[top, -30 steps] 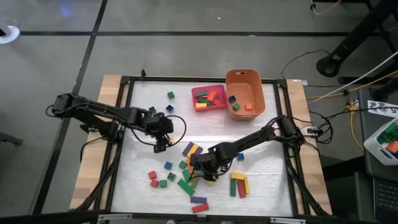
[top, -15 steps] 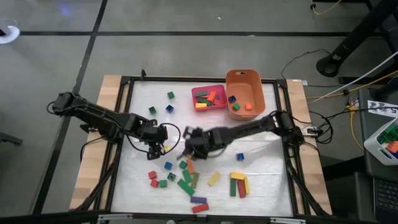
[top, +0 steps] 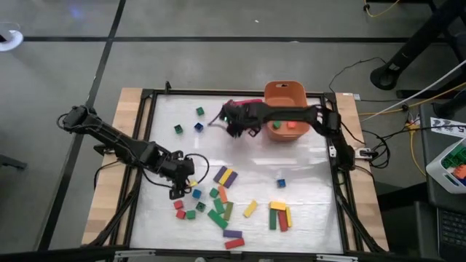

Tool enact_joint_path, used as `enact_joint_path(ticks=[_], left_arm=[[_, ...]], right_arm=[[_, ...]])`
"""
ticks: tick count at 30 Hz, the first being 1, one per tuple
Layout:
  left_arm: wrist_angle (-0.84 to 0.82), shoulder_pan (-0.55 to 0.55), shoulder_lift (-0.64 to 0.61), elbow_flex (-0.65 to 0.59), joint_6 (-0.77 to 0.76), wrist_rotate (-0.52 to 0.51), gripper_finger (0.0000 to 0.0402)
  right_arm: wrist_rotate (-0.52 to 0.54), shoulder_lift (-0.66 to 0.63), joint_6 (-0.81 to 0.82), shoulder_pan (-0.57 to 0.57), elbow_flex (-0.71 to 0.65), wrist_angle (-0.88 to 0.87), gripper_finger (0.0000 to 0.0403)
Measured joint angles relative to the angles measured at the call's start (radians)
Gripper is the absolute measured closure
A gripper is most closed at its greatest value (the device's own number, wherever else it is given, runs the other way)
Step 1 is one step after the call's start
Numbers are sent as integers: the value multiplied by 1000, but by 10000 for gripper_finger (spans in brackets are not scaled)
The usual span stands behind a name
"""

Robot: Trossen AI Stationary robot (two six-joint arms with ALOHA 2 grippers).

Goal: Sort blocks by size
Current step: Put the large green game piece into the pink bin, then put the small blue block into the orange bin

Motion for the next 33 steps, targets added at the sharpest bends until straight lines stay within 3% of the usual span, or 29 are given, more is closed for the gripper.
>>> enact_joint_path(ticks=[7, 15, 20, 25, 33], left_arm=[[91, -61, 0, 0, -14, -1, 183], [111, -120, 42, 0, -6, -52, 183], [114, -130, 115, 0, 47, -125, 183], [151, -127, 189, 0, 109, -137, 183], [226, -122, 282, 0, 224, -137, 183]], right_arm=[[-43, 4, 14, -76, -5, 62, 243], [-40, 4, 92, -92, -6, 136, 164], [-30, 5, 163, -78, -6, 142, 142], [-5, 0, 188, -48, 12, 13, 139], [-5, -6, 259, 6, 216, -295, 139]])
